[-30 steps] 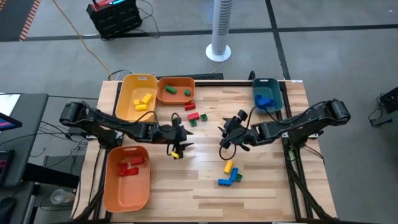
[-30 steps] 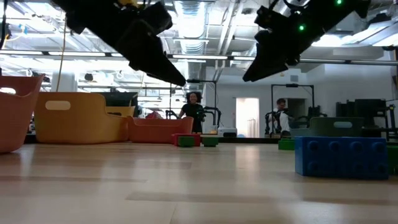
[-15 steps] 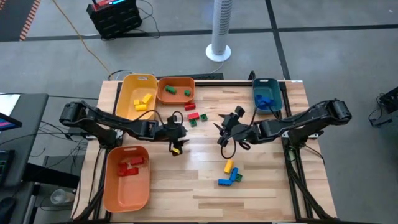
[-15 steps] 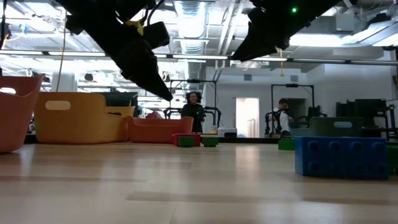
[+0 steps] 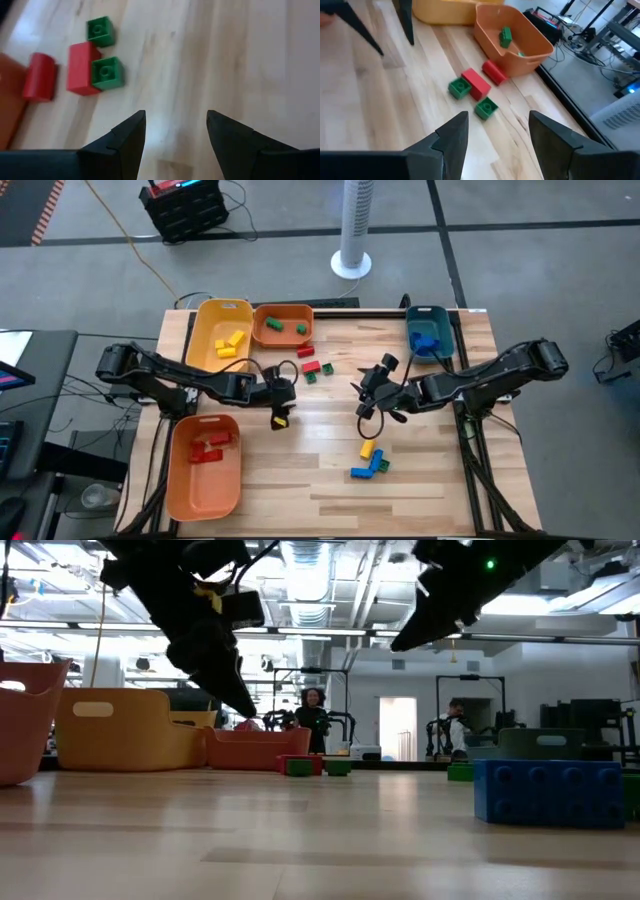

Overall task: Sort blocks
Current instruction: Put the green game piece into the top orange bin

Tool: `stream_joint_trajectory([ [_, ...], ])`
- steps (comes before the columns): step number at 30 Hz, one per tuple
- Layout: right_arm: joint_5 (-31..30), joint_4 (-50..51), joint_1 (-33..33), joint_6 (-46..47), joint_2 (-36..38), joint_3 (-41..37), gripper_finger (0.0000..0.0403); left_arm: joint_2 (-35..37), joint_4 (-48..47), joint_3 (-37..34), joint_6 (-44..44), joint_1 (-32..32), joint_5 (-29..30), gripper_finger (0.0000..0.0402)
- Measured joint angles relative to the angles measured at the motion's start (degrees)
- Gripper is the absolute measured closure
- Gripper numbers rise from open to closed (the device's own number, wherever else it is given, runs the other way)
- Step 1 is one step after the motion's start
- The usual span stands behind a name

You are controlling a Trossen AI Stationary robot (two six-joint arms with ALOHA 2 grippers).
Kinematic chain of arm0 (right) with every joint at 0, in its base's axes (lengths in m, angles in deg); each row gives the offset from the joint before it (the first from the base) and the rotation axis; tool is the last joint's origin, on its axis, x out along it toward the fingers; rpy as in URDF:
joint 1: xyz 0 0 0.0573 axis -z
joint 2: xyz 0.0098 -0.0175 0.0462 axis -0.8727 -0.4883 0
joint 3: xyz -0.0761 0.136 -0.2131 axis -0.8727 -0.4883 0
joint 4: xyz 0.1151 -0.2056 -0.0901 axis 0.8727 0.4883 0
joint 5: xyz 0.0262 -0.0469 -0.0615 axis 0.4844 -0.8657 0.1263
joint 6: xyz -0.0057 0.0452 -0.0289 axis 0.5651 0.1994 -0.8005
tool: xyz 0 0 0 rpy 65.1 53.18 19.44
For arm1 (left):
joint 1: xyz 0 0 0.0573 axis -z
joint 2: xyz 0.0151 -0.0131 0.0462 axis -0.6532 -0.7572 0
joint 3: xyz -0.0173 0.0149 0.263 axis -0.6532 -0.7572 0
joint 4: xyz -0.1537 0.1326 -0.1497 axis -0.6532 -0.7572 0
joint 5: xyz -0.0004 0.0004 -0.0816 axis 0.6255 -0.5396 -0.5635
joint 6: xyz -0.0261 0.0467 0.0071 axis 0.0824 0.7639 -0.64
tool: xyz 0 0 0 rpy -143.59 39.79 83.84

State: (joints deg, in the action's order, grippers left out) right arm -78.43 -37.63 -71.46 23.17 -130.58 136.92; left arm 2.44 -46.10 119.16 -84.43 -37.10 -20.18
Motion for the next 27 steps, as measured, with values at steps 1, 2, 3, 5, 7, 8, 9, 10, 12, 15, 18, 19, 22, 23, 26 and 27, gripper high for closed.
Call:
stream_joint_trajectory([
  [1, 0.00, 0.06, 0.38, -0.21, 0.00, -0.34, 0.0184, 0.00, -0.08, -0.03, 0.65, -0.47, 0.69, 0.0198],
  [2, 0.03, 0.05, 0.71, -0.23, 0.00, -0.60, 0.0184, 0.00, 0.11, -0.03, 1.78, -1.07, 0.79, 0.0198],
  [3, 0.02, 0.00, 1.01, -0.23, 0.00, -0.79, 0.0184, 0.00, 0.51, -0.04, 3.07, -1.77, 0.83, 0.0198],
  [5, 0.06, -0.02, 1.58, -0.30, -0.02, -0.92, 0.0184, -1.10, 2.86, 0.01, 4.98, -3.52, 0.65, 0.0198],
  [7, 0.06, -0.53, 1.97, -0.72, -0.04, -0.92, 0.0184, -2.75, 4.67, 0.08, 8.22, -5.37, -1.68, 0.0198],
  [8, 0.08, -0.89, 2.19, -1.05, -0.04, -0.92, 0.0184, -4.09, 5.32, 0.23, 9.96, -6.27, -3.30, 0.0198],
  [9, 0.09, -1.26, 2.19, -1.31, -0.04, -0.92, 0.0184, -5.64, 5.63, 1.05, 11.63, -7.06, -4.32, 0.0198],
  [10, 0.10, -1.41, 2.18, -1.55, -0.04, -0.92, 0.0184, -7.32, 5.83, 2.21, 12.78, -7.75, -5.06, 0.0198],
  [12, 0.19, -2.00, 2.18, -1.77, -0.04, -0.92, 0.0184, -10.70, 4.21, 5.17, 13.44, -9.12, -5.26, 0.0198],
  [15, 0.31, -1.82, 2.05, -1.90, -0.04, -0.92, 0.0184, -14.99, 1.22, 10.39, 14.16, -10.89, -4.97, 0.0198],
  [18, 0.33, -1.47, 2.05, -1.90, -0.07, -0.92, 0.0184, -18.12, -1.37, 14.62, 15.37, -12.13, -4.23, 0.0198],
  [19, 0.33, -1.47, 2.06, -1.90, -0.07, -0.92, 0.0184, -18.91, -1.44, 15.56, 15.45, -12.53, -4.23, 0.0198],
  [22, 0.33, -0.99, 2.07, -1.93, -0.07, -0.92, 0.0184, -21.14, -2.00, 18.27, 15.25, -13.91, -5.45, 0.0198],
  [23, 0.33, -0.88, 2.09, -1.95, -0.07, -0.92, 0.0184, -21.98, -2.73, 18.94, 15.38, -14.30, -6.31, 0.0198],
  [26, 0.33, -0.76, 2.09, -1.97, -0.07, -0.92, 0.0184, -24.87, -3.96, 20.25, 15.42, -15.20, -9.06, 0.0198],
  [27, 0.33, -0.72, 2.09, -1.97, -0.07, -0.92, 0.0184, -25.86, -4.20, 20.58, 15.44, -15.27, -9.65, 0.0198],
])
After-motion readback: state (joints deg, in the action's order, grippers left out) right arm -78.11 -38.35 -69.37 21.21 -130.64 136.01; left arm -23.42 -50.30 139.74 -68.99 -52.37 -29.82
